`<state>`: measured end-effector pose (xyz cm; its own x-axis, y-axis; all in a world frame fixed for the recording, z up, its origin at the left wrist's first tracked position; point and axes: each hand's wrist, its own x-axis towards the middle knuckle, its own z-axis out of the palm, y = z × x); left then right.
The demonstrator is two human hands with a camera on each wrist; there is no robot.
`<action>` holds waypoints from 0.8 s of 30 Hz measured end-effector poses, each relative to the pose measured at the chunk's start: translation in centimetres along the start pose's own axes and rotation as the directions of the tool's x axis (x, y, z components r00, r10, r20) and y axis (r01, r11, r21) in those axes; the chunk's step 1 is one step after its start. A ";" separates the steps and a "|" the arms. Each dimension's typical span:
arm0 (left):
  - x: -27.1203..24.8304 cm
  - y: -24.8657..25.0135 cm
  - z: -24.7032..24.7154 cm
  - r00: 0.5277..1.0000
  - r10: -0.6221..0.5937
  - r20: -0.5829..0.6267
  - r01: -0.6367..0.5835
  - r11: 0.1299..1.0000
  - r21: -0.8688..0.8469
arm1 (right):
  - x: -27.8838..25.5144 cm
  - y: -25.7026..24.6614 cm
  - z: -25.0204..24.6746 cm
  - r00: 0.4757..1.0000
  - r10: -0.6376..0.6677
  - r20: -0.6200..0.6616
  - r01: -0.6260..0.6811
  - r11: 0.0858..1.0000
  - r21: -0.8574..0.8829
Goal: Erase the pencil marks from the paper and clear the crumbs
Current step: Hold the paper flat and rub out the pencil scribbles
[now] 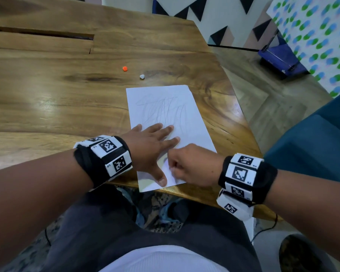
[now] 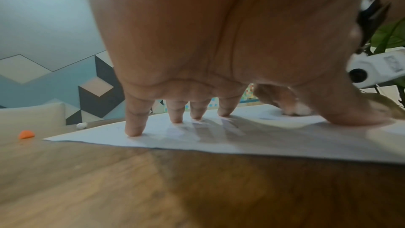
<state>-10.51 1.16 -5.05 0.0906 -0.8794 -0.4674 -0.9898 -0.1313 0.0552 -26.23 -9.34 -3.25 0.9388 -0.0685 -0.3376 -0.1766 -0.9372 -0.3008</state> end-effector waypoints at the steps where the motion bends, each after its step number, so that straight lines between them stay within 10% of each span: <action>1: 0.0 0.0 0.0 1.000 0.001 0.001 -0.001 1.000 0.005 | -0.2 -0.4 0.2 0.999 -0.030 0.020 0.030 1.000 0.006; 9: -0.1 0.2 -0.1 1.000 -0.010 0.012 0.010 1.000 -0.001 | 2.1 3.8 -2.1 0.949 0.278 -0.148 -0.266 0.959 0.096; 17: 0.1 -0.1 0.2 1.000 0.003 0.002 -0.003 1.000 -0.020 | -0.2 -0.8 0.6 1.000 0.003 0.020 -0.004 0.999 0.050; 24: -0.2 0.0 0.0 1.000 0.010 -0.003 -0.010 1.000 -0.017 | 3.5 5.0 -3.1 0.931 0.325 -0.166 -0.309 0.944 0.113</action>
<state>-10.49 1.35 -4.94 0.0812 -0.8820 -0.4641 -0.9887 -0.1302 0.0745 -22.88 -15.35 -3.20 0.8658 -0.4251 -0.2638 -0.4906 -0.8250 -0.2807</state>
